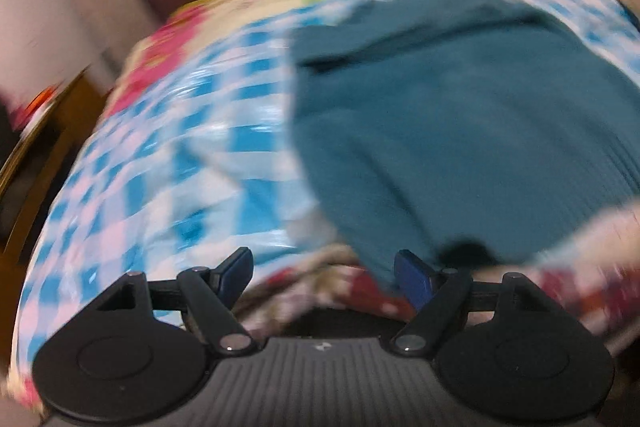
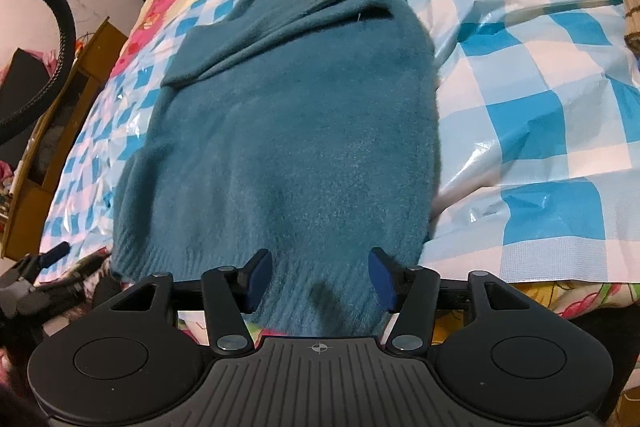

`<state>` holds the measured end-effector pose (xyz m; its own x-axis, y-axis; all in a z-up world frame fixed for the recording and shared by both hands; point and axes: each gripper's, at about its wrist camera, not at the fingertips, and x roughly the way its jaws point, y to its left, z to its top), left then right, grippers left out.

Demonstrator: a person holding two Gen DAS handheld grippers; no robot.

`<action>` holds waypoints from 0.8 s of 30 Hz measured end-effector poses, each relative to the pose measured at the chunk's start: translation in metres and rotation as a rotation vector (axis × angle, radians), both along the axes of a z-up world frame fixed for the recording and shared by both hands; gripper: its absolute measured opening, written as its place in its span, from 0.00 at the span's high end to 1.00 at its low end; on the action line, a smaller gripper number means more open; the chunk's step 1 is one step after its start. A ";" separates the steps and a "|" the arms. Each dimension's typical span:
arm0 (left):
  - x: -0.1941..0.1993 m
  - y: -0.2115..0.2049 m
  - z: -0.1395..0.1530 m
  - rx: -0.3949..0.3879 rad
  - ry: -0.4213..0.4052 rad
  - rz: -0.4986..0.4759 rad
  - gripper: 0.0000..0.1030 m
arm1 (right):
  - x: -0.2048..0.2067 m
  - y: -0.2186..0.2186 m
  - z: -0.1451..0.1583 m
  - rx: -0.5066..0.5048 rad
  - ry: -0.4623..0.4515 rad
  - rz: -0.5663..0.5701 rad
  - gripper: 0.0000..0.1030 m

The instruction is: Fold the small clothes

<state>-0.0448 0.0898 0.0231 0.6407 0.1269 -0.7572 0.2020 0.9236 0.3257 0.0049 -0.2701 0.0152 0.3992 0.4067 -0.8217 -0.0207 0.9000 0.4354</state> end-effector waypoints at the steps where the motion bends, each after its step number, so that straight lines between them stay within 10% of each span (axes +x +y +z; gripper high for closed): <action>1: 0.000 -0.007 -0.005 0.016 0.016 -0.041 0.19 | 0.000 -0.001 -0.001 0.004 0.004 -0.004 0.48; 16: 0.019 -0.041 -0.019 0.088 -0.058 -0.039 0.18 | 0.001 -0.004 -0.008 0.032 0.024 -0.033 0.48; 24: 0.031 0.012 -0.011 0.101 -0.117 0.292 0.18 | 0.004 -0.004 -0.010 0.037 0.035 -0.037 0.48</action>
<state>-0.0137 0.1017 0.0118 0.6483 0.3885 -0.6548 -0.1107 0.8990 0.4238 0.0092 -0.2741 0.0047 0.3860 0.4225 -0.8200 0.0276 0.8833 0.4681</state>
